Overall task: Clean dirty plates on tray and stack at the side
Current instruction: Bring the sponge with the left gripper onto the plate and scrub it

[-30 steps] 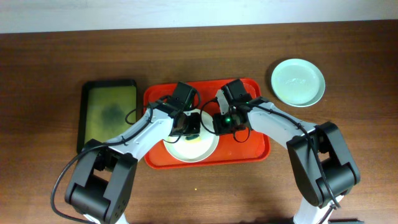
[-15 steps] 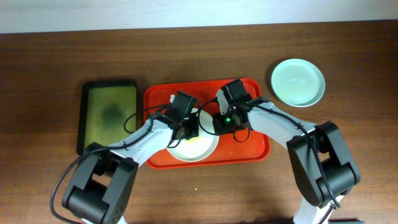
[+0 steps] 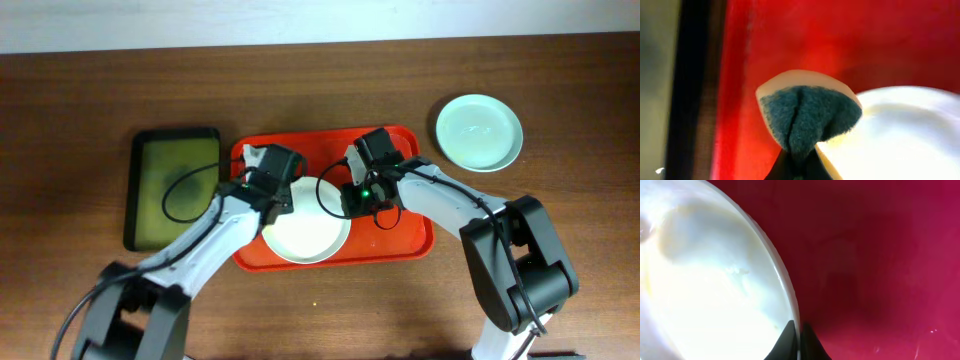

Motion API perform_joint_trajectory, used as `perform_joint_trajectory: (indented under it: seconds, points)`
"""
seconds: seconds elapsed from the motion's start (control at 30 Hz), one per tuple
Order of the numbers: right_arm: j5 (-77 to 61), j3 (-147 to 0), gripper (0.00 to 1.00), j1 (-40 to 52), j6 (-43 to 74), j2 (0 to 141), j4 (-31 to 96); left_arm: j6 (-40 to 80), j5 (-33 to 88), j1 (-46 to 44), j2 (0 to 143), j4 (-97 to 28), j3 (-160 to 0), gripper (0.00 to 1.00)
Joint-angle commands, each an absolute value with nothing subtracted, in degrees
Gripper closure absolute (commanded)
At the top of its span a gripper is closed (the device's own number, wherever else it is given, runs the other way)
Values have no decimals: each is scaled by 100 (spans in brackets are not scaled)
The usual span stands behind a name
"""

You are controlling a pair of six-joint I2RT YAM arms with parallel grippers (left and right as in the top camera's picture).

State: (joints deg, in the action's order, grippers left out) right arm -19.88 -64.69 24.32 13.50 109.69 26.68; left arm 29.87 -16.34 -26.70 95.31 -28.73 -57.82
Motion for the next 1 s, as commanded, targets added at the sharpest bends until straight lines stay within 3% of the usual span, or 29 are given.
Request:
perform_joint_trajectory:
  seconds: [0.0, 0.13, 0.43, 0.7, 0.97]
  points:
    - [-1887, -6438, 96, 2403, 1330, 11000, 2679, 3046, 342, -2663, 9415, -2727, -5736, 100]
    - [-1887, -6438, 96, 2403, 1330, 11000, 2679, 3212, 972, -2676, 9640, -2902, -5732, 100]
    - [-1885, -6438, 96, 2403, 1328, 11000, 2696, 3164, 626, -2764, 10427, -2969, -5719, 100]
    - [-1885, -6438, 96, 2403, 1328, 11000, 2696, 3168, -1857, -2764, 10516, -3780, -5721, 100]
    - [-1887, -6438, 96, 2403, 1328, 11000, 2722, 3166, -2753, -2759, 10291, -3879, -5900, 100]
